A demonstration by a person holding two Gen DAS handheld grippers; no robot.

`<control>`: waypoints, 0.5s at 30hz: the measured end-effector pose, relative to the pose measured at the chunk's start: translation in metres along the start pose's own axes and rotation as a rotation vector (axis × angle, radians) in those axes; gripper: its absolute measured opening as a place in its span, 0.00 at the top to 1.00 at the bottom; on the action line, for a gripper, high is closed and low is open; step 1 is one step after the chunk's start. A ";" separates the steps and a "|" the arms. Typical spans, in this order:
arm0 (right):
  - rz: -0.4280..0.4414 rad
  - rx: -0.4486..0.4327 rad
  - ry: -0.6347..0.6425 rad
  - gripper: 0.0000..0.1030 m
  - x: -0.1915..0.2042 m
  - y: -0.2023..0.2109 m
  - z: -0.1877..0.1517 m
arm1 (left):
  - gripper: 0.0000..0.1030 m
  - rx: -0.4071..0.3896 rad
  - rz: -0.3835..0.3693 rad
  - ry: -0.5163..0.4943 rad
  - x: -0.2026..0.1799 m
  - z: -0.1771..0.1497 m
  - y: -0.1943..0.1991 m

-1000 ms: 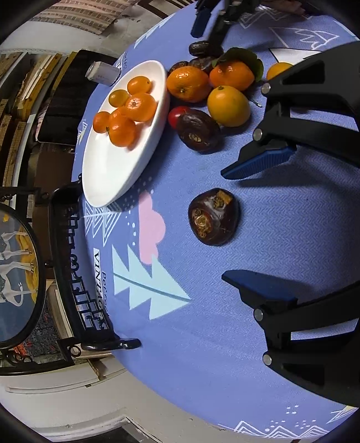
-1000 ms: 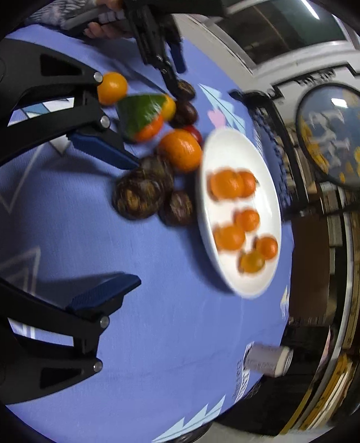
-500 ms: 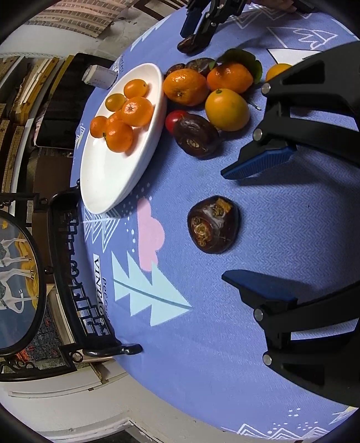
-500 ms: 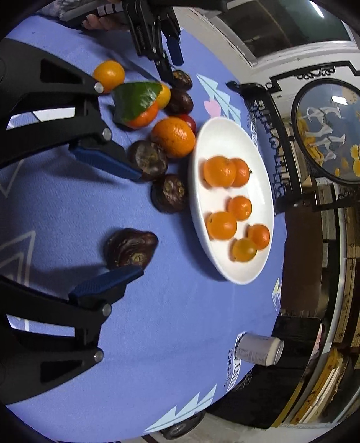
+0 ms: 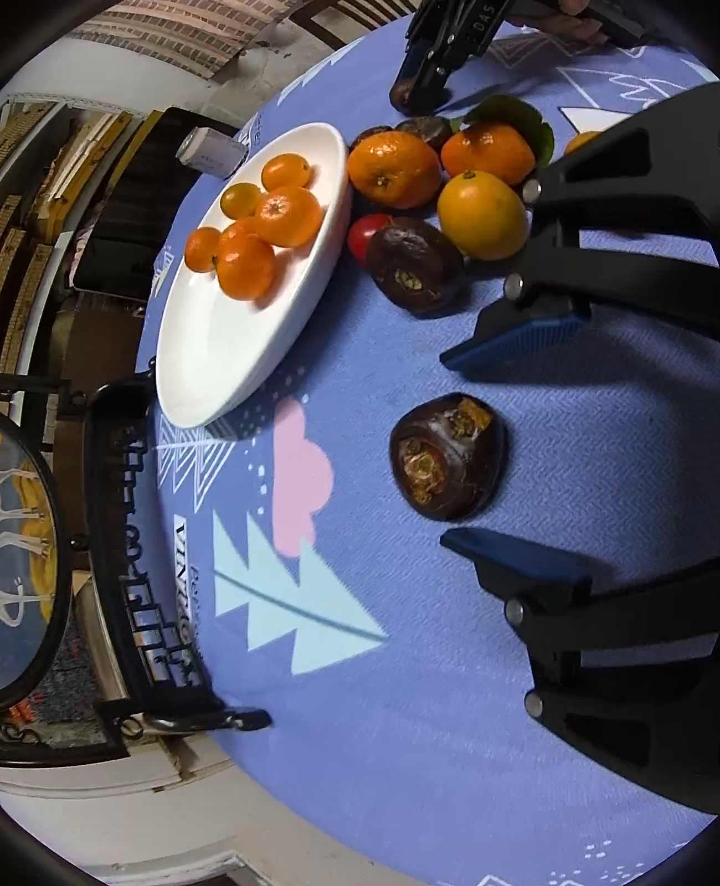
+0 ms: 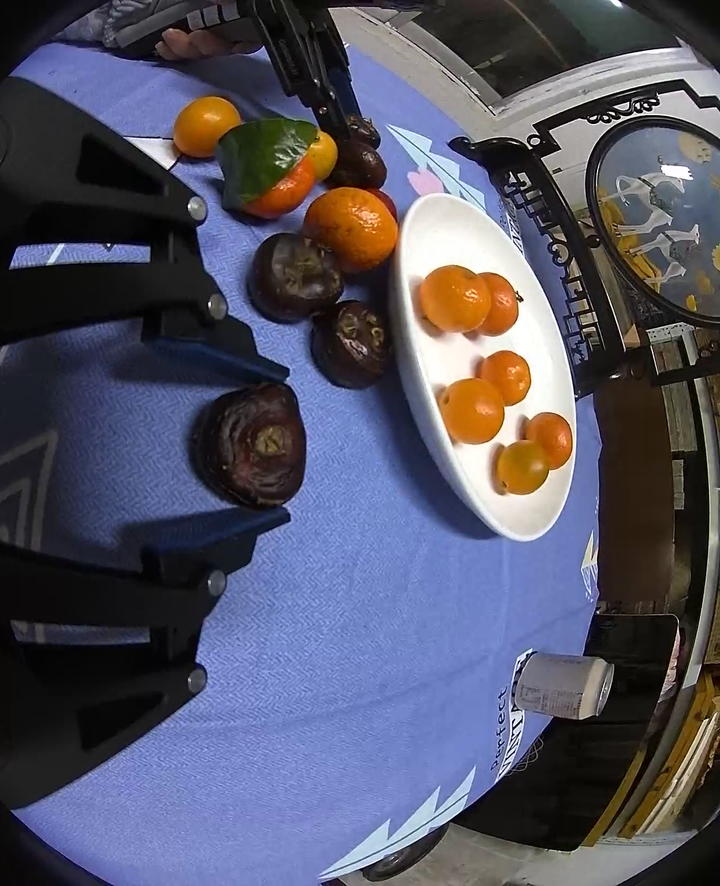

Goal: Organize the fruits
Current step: 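Grasp a dark brown dried fruit with the left tool while the right tool grasps another, then drop both dark brown fruits onto the white plate by opening both tools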

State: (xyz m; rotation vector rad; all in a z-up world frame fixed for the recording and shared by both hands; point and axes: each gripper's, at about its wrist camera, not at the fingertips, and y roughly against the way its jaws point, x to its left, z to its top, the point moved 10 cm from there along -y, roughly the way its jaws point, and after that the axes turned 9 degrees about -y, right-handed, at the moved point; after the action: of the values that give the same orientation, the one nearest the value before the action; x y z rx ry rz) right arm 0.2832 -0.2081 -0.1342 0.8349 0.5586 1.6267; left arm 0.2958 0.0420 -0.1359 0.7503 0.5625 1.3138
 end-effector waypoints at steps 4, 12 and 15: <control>-0.001 0.000 0.001 0.55 0.000 0.000 0.000 | 0.57 -0.004 -0.011 -0.003 0.000 0.000 0.001; 0.022 -0.054 -0.026 0.55 -0.003 0.016 0.011 | 0.57 -0.091 0.001 0.018 0.005 0.011 0.025; 0.045 -0.095 -0.041 0.55 -0.003 0.029 0.020 | 0.57 -0.134 0.019 0.014 0.003 0.027 0.037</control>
State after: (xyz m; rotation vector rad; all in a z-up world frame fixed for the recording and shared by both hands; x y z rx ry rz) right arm 0.2809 -0.2186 -0.1006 0.8141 0.4330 1.6597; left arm 0.2922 0.0432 -0.0900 0.6381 0.4748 1.3607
